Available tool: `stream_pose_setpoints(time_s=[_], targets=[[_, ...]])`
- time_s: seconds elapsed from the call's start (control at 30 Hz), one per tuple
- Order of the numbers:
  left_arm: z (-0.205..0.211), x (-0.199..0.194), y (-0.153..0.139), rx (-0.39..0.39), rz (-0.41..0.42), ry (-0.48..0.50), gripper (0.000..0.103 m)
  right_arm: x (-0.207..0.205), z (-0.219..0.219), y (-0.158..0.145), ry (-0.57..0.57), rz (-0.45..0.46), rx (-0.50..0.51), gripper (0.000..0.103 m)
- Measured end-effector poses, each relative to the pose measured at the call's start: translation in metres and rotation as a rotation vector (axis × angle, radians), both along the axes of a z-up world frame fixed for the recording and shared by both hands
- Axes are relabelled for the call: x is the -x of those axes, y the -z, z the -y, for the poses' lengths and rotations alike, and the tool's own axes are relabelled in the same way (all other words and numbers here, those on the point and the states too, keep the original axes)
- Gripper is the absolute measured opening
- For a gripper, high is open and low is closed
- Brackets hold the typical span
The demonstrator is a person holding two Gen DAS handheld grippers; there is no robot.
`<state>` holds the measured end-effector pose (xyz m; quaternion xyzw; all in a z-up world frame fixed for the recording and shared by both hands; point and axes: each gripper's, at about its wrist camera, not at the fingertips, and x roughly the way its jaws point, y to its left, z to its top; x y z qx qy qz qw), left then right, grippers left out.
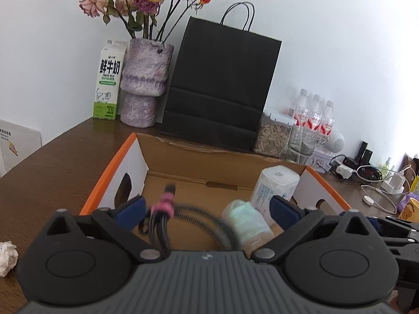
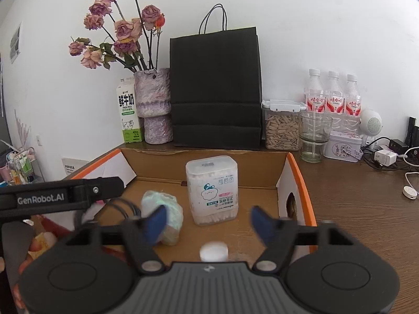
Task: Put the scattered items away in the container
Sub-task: 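Carry the cable with left tool while right tool carries the cap into the box, then open both tools to drop the cable and cap into the box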
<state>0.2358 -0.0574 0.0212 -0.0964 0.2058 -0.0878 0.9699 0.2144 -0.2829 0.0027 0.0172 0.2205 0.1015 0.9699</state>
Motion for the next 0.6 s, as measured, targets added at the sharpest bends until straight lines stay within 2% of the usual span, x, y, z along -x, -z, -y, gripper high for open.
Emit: stream_pose_setpoints(time_s=[0.13,0.6], targets=[[0.0041,0.0028,-0.0016,-0.031,0.014,-0.018,0.103,0.0077,-0.0046,-0.0031,-0.001,0.034,0.018,0.103],[0.0101,0.0066,-0.0018,-0.066,0.024,-0.017,0.103,0.0115,-0.0066,-0.0014,0.005,0.026,0.037,0.103]])
